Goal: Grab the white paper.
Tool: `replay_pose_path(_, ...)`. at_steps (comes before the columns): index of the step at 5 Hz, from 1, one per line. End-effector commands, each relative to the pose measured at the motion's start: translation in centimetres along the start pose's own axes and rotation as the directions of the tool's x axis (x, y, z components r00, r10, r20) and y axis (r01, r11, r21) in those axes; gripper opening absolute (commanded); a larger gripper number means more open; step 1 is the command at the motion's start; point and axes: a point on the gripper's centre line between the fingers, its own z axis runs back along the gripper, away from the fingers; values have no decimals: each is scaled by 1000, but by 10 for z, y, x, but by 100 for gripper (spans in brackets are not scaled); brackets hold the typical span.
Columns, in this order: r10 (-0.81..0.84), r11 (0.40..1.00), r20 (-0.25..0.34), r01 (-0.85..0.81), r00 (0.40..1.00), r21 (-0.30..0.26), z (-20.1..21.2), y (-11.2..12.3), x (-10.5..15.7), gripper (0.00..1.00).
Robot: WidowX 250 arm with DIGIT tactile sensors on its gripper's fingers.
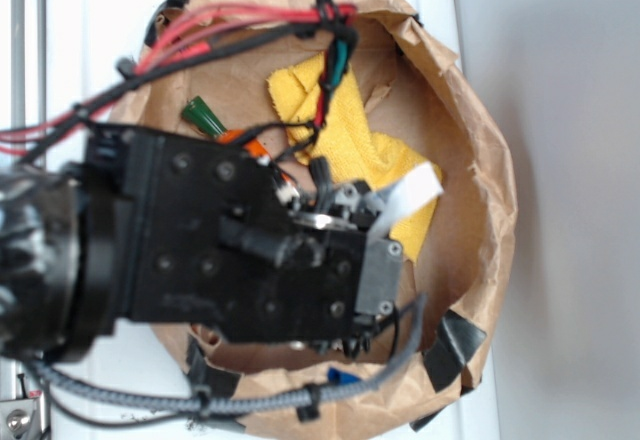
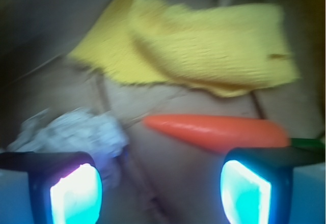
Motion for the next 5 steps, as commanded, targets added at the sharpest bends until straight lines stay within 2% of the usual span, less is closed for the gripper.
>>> replay_pose_path(1, 8, 991, 5, -7, 1000, -133, 21, -7, 17, 100)
replay_pose_path(3, 7, 992, -15, -9, 1000, -128, 5, -25, 16, 100)
replay_pose_path(4, -8, 990, -55, 1, 998, -142, -9, -32, 9, 100)
replay_pose_path(5, -35, 992, -101, 21, 994, -128, -28, -39, -1, 100)
